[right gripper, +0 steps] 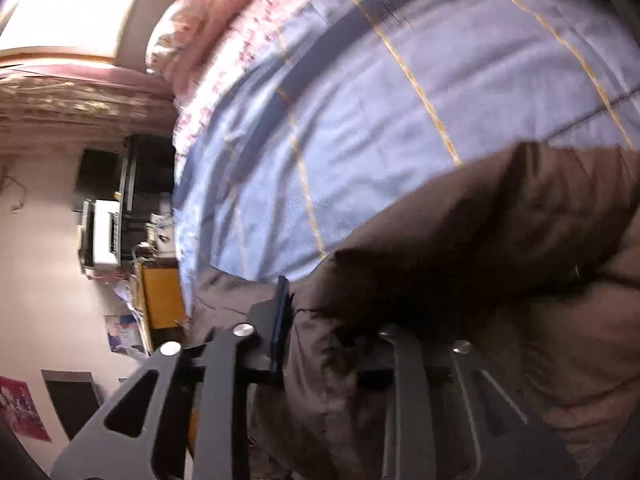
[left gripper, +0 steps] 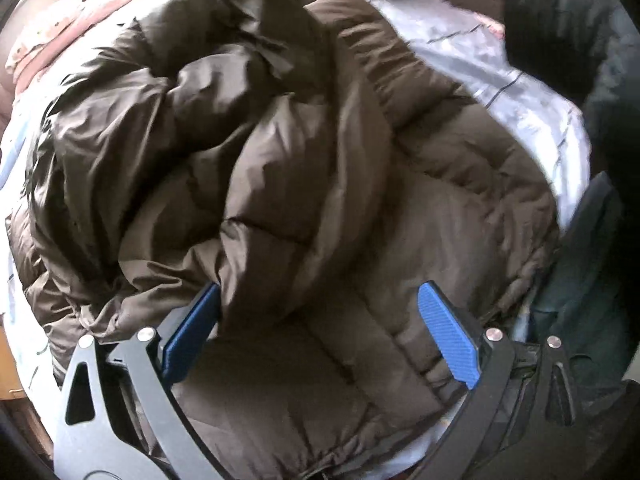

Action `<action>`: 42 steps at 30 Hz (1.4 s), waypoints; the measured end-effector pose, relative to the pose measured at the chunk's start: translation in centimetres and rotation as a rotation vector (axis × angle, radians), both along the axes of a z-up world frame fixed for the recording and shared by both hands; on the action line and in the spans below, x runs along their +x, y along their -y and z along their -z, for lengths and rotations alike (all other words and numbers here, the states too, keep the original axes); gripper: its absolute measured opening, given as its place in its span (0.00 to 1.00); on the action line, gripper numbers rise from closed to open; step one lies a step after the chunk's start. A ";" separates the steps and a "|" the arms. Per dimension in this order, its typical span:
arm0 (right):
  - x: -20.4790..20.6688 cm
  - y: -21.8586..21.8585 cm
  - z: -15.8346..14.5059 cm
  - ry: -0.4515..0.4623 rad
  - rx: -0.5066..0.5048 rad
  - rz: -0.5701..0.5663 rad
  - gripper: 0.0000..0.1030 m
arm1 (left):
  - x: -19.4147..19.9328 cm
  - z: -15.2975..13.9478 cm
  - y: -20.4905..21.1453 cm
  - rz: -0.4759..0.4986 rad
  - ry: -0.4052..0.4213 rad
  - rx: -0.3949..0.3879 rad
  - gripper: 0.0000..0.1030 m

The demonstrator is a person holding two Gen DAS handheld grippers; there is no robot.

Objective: Fold large clothes

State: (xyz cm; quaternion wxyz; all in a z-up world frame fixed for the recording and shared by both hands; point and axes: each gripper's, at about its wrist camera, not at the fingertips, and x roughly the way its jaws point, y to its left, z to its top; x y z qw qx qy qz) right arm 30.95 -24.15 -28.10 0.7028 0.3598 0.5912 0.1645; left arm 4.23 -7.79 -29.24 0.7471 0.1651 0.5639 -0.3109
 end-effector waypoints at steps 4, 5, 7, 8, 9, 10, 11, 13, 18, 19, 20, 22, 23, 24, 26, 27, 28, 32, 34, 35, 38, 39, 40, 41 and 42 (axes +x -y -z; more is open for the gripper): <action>0.9 -0.6 -1.8 0.085 -0.002 -0.002 0.22 | 0.2 0.0 0.6 0.014 0.006 -0.048 0.96; 1.1 -0.6 -2.1 0.104 0.007 0.004 0.22 | 0.5 0.4 0.8 0.005 0.003 -0.038 0.96; 1.6 -0.8 -3.1 0.173 0.026 0.013 0.21 | 1.5 1.7 0.6 -0.022 -0.003 -0.003 0.96; 1.8 -1.1 -3.9 0.220 0.034 0.010 0.21 | 2.2 2.4 0.9 -0.036 0.003 0.017 0.96; 2.0 -1.3 -4.7 0.266 0.048 0.012 0.20 | 3.0 2.9 1.1 -0.050 0.015 0.031 0.96; 2.2 -1.5 -5.3 0.298 0.060 0.012 0.20 | 3.5 3.3 1.2 -0.060 0.022 0.035 0.96; 2.4 -1.7 -6.1 0.340 0.066 0.006 0.20 | 4.3 3.9 1.4 -0.080 0.033 0.044 0.96; 2.4 -2.3 -8.0 0.432 0.015 -0.036 0.19 | 5.5 4.8 1.2 -0.119 0.027 0.056 0.96; -0.2 -2.2 -9.9 0.513 -0.026 -0.161 0.19 | 7.8 6.9 -0.1 -0.230 -0.059 0.032 0.97; -1.1 -2.0 -10.3 0.532 -0.014 -0.178 0.19 | 7.7 7.2 0.0 -0.239 -0.068 0.029 0.97; -1.7 -2.0 -10.5 0.546 -0.005 -0.189 0.19 | 7.6 7.3 0.0 -0.246 -0.075 0.034 0.97; -3.4 -1.7 -11.3 0.579 -0.001 -0.221 0.19 | 7.1 7.4 0.6 -0.244 -0.085 0.060 0.97; -3.9 -1.8 -11.5 0.590 -0.014 -0.237 0.19 | 6.8 7.4 0.8 -0.238 -0.095 0.068 0.97; -4.4 -1.7 -11.7 0.595 -0.028 -0.249 0.19 | 6.5 7.4 1.1 -0.231 -0.107 0.070 0.97; -4.8 -1.1 -11.8 0.585 -0.045 -0.253 0.19 | 5.3 6.9 1.7 -0.196 -0.147 0.049 0.97; -4.9 -0.8 -11.7 0.578 -0.048 -0.250 0.19 | 4.8 6.6 1.9 -0.178 -0.148 0.044 0.97; -5.0 -0.7 -11.7 0.576 -0.050 -0.249 0.19 | 4.2 6.2 2.1 -0.153 -0.140 0.042 0.97; -5.5 -0.6 -11.8 0.571 -0.052 -0.245 0.19 | 1.5 5.0 2.9 -0.035 -0.086 0.040 0.97; -5.6 -0.6 -11.8 0.569 -0.060 -0.250 0.19 | 0.7 5.0 3.4 0.000 -0.067 0.051 0.97; -5.6 -0.7 -11.9 0.567 -0.066 -0.253 0.19 | 0.7 5.2 4.1 0.008 -0.061 0.057 0.97; -6.1 -1.0 -12.2 0.566 -0.071 -0.258 0.19 | 2.0 5.9 3.9 -0.020 -0.066 0.062 0.97; -6.2 -1.1 -12.2 0.567 -0.070 -0.262 0.19 | 2.9 6.5 3.7 -0.055 -0.079 0.059 0.97; -6.5 -1.2 -12.4 0.570 -0.069 -0.268 0.19 | 3.7 6.7 3.2 -0.086 -0.092 0.049 0.97; -6.8 -1.3 -12.5 0.572 -0.067 -0.273 0.19 | 5.1 7.2 2.5 -0.152 -0.123 0.017 0.97; -7.1 -1.3 -12.5 0.574 -0.064 -0.282 0.19 | 6.0 7.4 1.9 -0.200 -0.147 -0.015 0.97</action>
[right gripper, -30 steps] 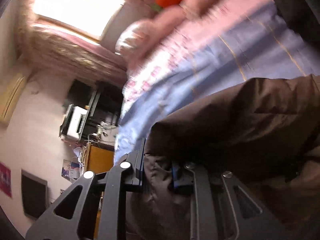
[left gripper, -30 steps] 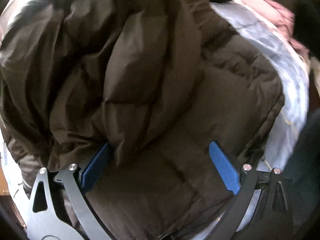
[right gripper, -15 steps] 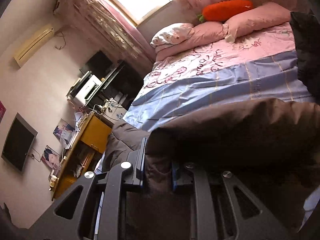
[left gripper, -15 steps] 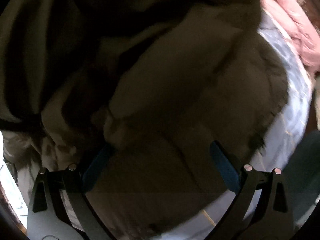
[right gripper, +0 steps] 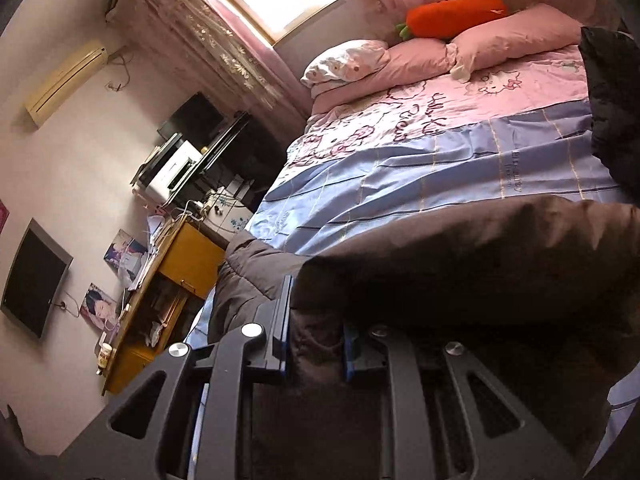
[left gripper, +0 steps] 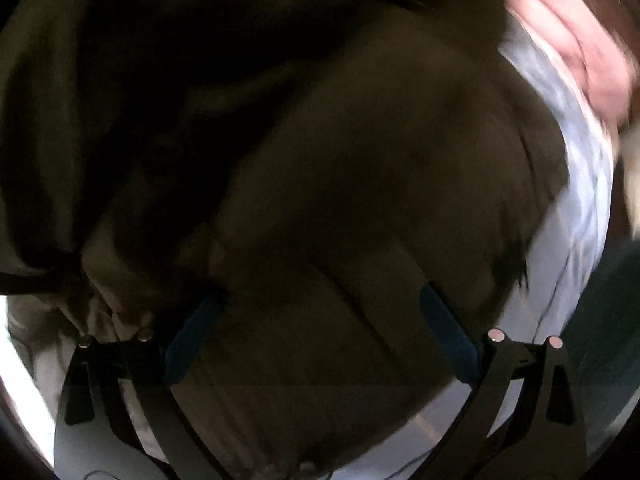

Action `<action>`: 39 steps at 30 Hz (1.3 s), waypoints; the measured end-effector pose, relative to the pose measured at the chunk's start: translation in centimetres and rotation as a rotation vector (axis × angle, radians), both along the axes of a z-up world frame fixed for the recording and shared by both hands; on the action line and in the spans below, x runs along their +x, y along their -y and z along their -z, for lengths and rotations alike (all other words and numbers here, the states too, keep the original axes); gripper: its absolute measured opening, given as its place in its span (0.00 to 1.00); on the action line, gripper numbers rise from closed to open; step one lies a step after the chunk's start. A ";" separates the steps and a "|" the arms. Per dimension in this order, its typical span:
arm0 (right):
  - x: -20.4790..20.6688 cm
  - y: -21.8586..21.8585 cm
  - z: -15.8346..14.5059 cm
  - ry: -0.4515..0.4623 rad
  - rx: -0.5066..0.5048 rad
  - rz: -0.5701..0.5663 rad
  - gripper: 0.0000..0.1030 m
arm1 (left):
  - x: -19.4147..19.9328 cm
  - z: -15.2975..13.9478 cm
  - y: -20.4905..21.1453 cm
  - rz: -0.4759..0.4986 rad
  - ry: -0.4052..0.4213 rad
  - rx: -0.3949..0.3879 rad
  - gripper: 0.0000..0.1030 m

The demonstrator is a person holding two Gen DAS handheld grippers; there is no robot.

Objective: Fold large clothes

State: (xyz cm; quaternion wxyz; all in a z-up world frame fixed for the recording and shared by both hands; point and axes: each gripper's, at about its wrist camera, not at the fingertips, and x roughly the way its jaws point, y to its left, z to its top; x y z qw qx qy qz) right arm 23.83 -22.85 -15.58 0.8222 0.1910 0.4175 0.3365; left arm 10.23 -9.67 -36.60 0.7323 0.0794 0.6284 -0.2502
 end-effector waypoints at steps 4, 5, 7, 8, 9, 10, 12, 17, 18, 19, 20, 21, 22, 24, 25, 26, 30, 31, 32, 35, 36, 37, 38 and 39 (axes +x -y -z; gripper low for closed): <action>-1.0 -0.6 -0.4 0.008 -0.012 -0.017 0.19 | 2.5 -0.2 -2.0 -0.185 -0.094 -0.154 0.97; -1.2 -0.6 -0.4 0.009 -0.018 -0.015 0.19 | 2.4 -0.3 -1.9 -0.181 -0.107 -0.155 0.97; -1.2 -0.4 -0.3 0.002 -0.016 -0.002 0.19 | 1.6 -0.7 -0.6 -0.087 -0.129 -0.127 0.97; -1.1 -0.2 -0.2 -0.002 -0.012 0.006 0.19 | 0.9 -1.0 -0.3 -0.036 -0.126 -0.111 0.97; -0.9 0.0 -0.1 -0.007 -0.006 0.016 0.19 | -0.1 -1.4 0.5 0.036 -0.105 -0.080 0.97; -0.8 0.1 0.0 -0.011 -0.002 0.023 0.19 | -1.3 -1.8 1.1 0.101 -0.075 -0.048 0.97; -0.6 0.1 0.1 -0.020 0.004 0.039 0.19 | -3.2 -2.5 1.7 0.199 -0.032 -0.019 0.97; -0.3 -0.3 0.5 -0.035 -0.001 0.063 0.19 | -6.5 -3.3 2.9 0.344 0.012 -0.007 0.97; -0.3 -0.4 0.6 -0.037 -0.004 0.065 0.19 | -7.0 -3.4 3.4 0.368 0.026 0.003 0.97; -0.2 -0.4 0.6 -0.040 -0.003 0.068 0.19 | -7.7 -3.5 4.1 0.407 0.055 0.015 0.97; -0.1 -0.5 0.6 -0.043 -0.001 0.071 0.19 | -8.1 -3.6 4.9 0.432 0.086 0.024 0.97; -0.2 -0.4 0.7 -0.045 0.004 0.070 0.19 | -8.5 -3.7 5.5 0.461 0.142 0.044 0.97; -0.2 -0.5 0.7 -0.045 0.007 0.069 0.19 | -8.8 -3.8 6.1 0.484 0.211 0.073 0.97; -0.5 -0.5 0.7 -0.042 0.007 0.061 0.19 | -8.8 -3.4 6.6 0.496 0.310 0.127 0.97; -0.7 -0.5 0.7 -0.041 0.009 0.060 0.19 | -8.0 -3.1 6.2 0.486 0.337 0.162 0.97; -0.8 -0.4 0.7 -0.042 0.013 0.059 0.19 | -7.4 -2.6 6.4 0.474 0.335 0.178 0.97; -1.2 -0.4 0.4 -0.040 0.013 0.045 0.19 | -3.5 -0.8 7.0 0.377 0.249 0.172 0.97; -1.2 -0.4 0.3 -0.038 0.012 0.042 0.19 | -2.0 -0.6 7.1 0.325 0.230 0.160 0.97; -1.4 -0.5 0.2 -0.034 0.010 0.036 0.19 | -0.9 -0.6 7.1 0.286 0.211 0.144 0.97; -2.2 -1.0 -0.4 -0.018 -0.003 0.010 0.19 | 3.7 -0.8 5.5 0.075 0.124 0.006 0.97; -2.5 -1.2 -0.6 -0.010 -0.013 -0.002 0.19 | 4.7 -0.9 4.9 0.017 0.097 -0.036 0.97; -2.5 -1.3 -0.7 -0.007 -0.021 -0.004 0.19 | 5.3 -1.0 4.3 -0.026 0.073 -0.076 0.97; -2.6 -1.5 -0.6 -0.007 -0.031 -0.004 0.19 | 5.6 -1.4 4.0 -0.047 0.054 -0.105 0.97; -2.6 -1.6 -0.6 -0.008 -0.039 -0.001 0.19 | 5.4 -1.8 4.1 -0.026 0.039 -0.104 0.97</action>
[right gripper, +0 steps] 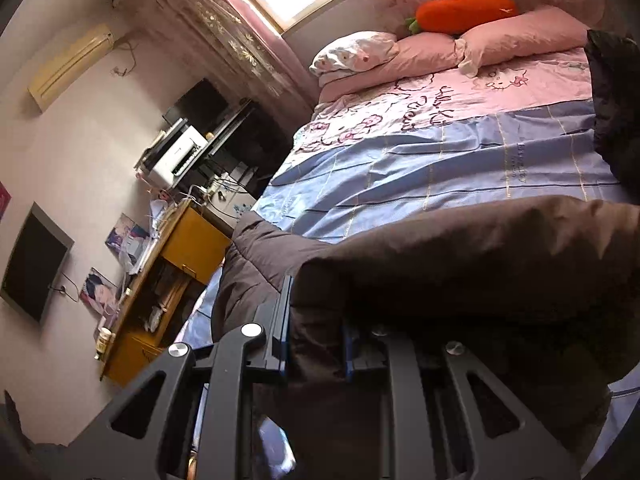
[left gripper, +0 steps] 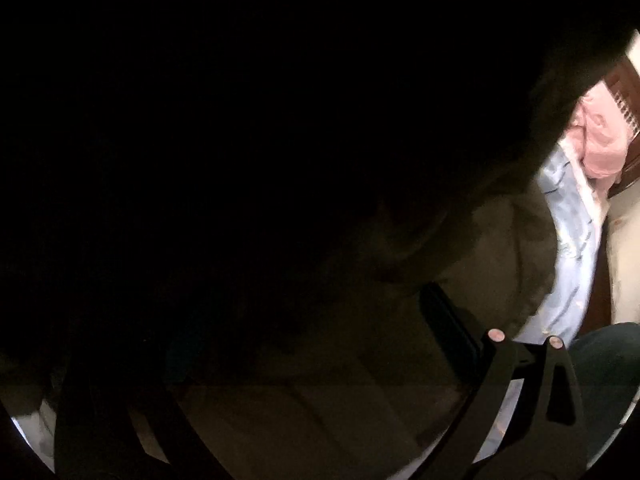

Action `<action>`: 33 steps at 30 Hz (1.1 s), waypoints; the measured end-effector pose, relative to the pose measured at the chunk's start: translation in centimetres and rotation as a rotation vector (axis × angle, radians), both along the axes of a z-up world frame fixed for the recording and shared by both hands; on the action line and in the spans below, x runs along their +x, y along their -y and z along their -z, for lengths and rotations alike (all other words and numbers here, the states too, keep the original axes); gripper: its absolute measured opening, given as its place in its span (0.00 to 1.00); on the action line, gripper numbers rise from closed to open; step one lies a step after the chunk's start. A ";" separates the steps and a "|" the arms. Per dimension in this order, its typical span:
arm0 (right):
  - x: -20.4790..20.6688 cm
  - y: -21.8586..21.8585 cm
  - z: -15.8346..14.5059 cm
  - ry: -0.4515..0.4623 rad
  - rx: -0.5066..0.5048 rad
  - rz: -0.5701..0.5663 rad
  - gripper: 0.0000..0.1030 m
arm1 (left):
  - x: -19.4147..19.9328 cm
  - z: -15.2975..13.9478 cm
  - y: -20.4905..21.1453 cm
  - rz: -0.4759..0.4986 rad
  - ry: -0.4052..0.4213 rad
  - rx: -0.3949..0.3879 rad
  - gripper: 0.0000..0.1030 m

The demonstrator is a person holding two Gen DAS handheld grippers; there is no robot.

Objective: Fold large clothes

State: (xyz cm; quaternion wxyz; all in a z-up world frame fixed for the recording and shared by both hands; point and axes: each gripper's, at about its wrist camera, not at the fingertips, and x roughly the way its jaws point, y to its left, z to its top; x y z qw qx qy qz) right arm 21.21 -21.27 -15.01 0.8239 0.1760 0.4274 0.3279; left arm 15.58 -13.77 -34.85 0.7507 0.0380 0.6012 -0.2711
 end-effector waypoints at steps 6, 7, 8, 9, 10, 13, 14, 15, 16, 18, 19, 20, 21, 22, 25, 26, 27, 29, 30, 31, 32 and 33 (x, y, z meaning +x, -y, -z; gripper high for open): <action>-0.2 0.5 -0.1 0.001 0.016 0.022 0.19 | -6.2 -4.9 1.4 0.412 -0.001 -0.082 0.97; -0.4 0.5 -0.2 0.006 0.015 0.017 0.19 | -7.3 -5.9 0.6 0.452 0.016 -0.098 0.97; -0.8 0.4 -0.3 0.019 0.011 0.008 0.19 | -8.6 -7.7 -0.5 0.491 0.076 -0.115 0.97; -1.7 0.3 -0.6 0.045 0.002 -0.018 0.19 | -9.3 -8.7 -1.2 0.496 0.108 -0.133 0.97; -2.3 0.3 -0.8 0.063 -0.005 -0.040 0.19 | -9.4 -10.8 -3.1 0.484 0.151 -0.189 0.97; -6.2 0.2 -1.3 0.130 -0.040 -0.143 0.19 | -7.9 -16.4 -8.8 0.317 0.250 -0.372 0.97; -8.0 0.3 -1.2 0.141 -0.051 -0.187 0.19 | -7.3 -17.5 -11.0 0.253 0.272 -0.415 0.98; -9.0 0.2 -1.1 0.142 -0.058 -0.212 0.19 | -6.5 -18.8 -13.9 0.157 0.300 -0.476 0.98; -11.2 0.3 -0.6 0.133 -0.077 -0.270 0.19 | -5.8 -19.7 -16.5 0.067 0.320 -0.544 0.98; -14.0 0.3 0.5 0.112 -0.126 -0.345 0.19 | -4.7 -20.6 -20.1 -0.067 0.329 -0.651 0.98; -16.0 0.1 1.4 0.095 -0.188 -0.399 0.20 | -4.4 -20.8 -21.5 -0.124 0.330 -0.699 0.98; -17.3 0.0 2.2 0.078 -0.240 -0.436 0.20 | -4.4 -20.8 -21.9 -0.153 0.335 -0.719 0.98; -18.6 0.0 3.2 0.055 -0.292 -0.471 0.20 | -4.4 -20.9 -22.2 -0.178 0.345 -0.730 0.98; -19.9 -0.1 4.4 0.023 -0.359 -0.510 0.20 | -4.4 -21.1 -22.4 -0.185 0.352 -0.726 0.98; -22.1 -0.1 8.1 -0.067 -0.538 -0.571 0.20 | -4.4 -20.6 -20.2 -0.161 0.334 -0.612 0.98; -22.2 -0.1 9.3 -0.111 -0.582 -0.572 0.20 | -4.3 -20.2 -19.4 -0.152 0.309 -0.559 0.98; -21.9 -0.1 10.0 -0.145 -0.614 -0.562 0.26 | -4.3 -19.2 -18.4 -0.136 0.269 -0.479 0.98; -21.2 0.4 10.9 -0.155 -0.661 -0.507 0.55 | -4.6 -17.4 -16.8 -0.087 0.212 -0.355 0.98; -20.7 0.9 11.2 -0.148 -0.682 -0.454 0.77 | -5.1 -16.0 -15.6 -0.053 0.182 -0.286 0.98; -20.4 1.4 11.3 -0.152 -0.689 -0.413 0.86 | -5.7 -14.9 -14.6 -0.031 0.166 -0.237 0.98; -20.2 2.1 11.3 -0.172 -0.677 -0.372 0.86 | -6.8 -13.6 -13.5 0.001 0.163 -0.155 0.98; -20.1 2.9 11.1 -0.197 -0.670 -0.330 0.86 | -8.1 -12.4 -12.6 0.032 0.173 -0.087 0.98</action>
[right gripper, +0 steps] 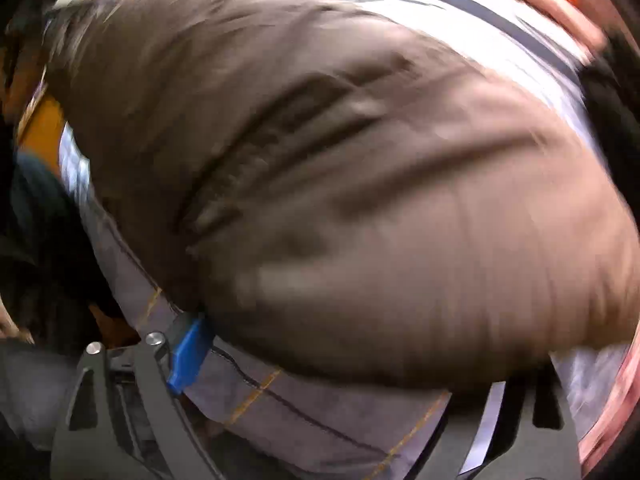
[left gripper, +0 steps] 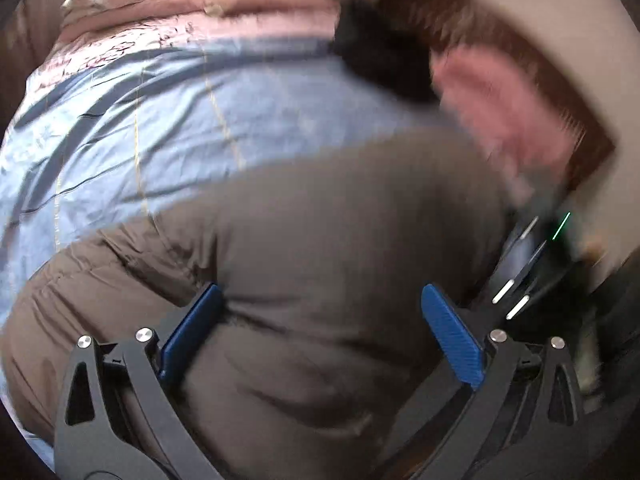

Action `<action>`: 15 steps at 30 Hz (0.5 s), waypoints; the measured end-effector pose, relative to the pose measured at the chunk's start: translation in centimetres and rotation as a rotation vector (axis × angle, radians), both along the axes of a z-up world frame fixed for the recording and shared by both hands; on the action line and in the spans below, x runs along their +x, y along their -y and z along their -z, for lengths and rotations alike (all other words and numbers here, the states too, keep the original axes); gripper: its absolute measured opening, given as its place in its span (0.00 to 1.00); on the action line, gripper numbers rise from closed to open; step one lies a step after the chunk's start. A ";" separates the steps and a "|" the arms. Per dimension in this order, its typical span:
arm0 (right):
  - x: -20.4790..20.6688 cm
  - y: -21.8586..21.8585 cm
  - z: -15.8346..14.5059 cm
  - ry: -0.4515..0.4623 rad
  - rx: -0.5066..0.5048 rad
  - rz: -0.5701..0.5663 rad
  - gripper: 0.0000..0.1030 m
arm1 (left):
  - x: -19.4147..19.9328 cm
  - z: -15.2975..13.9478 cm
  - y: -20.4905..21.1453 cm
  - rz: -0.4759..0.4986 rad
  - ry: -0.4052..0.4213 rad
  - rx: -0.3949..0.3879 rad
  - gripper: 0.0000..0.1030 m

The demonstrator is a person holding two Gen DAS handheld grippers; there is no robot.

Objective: Fold large clothes

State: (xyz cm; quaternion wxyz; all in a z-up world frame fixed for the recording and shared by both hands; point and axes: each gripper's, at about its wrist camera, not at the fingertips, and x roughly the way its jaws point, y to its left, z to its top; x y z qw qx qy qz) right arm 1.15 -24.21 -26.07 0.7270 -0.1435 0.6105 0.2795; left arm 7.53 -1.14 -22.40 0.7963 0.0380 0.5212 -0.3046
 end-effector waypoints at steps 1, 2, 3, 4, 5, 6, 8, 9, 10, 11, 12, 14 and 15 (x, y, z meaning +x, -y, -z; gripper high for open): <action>-0.1 0.5 -0.3 0.004 -0.026 0.026 0.86 | -1.8 1.0 -0.1 0.018 0.010 0.037 0.98; -0.5 0.9 -0.8 0.014 -0.077 0.050 0.86 | -2.7 1.5 0.4 0.041 0.016 0.069 0.98; -0.9 1.3 -1.4 0.032 -0.149 0.074 0.86 | -3.2 1.8 0.5 0.050 0.015 0.080 0.98; -1.5 1.7 -2.4 0.079 -0.260 0.107 0.86 | -3.6 2.1 0.5 0.050 0.009 0.088 0.98; -2.1 2.3 -3.5 0.137 -0.356 0.138 0.86 | -3.9 2.2 0.2 0.045 -0.001 0.089 0.98; -2.7 3.0 -4.7 0.191 -0.421 0.176 0.86 | -4.0 2.4 0.1 0.036 -0.011 0.085 0.98; -3.3 3.8 -6.9 0.256 -0.403 0.248 0.86 | -4.5 2.8 -0.5 0.011 -0.032 0.070 0.98; -3.5 3.9 -8.3 0.270 -0.289 0.290 0.83 | -4.8 2.9 -0.6 0.002 -0.044 0.068 0.98; -3.7 3.8 -8.8 0.249 -0.185 0.301 0.74 | -5.0 3.0 -0.7 -0.005 -0.053 0.068 0.98; -3.5 3.2 -8.9 0.220 -0.110 0.297 0.70 | -5.6 3.5 -0.7 -0.016 -0.070 0.070 0.98; -3.3 2.0 -8.6 0.189 -0.049 0.277 0.62 | -6.0 3.9 -0.7 -0.023 -0.083 0.075 0.98; -3.5 -0.5 -7.4 0.151 -0.013 0.214 0.58 | -6.6 4.7 -0.6 -0.035 -0.096 0.090 0.98; -3.5 -2.2 -6.3 0.123 -0.013 0.169 0.58 | -7.2 5.1 -0.6 -0.041 -0.097 0.107 0.98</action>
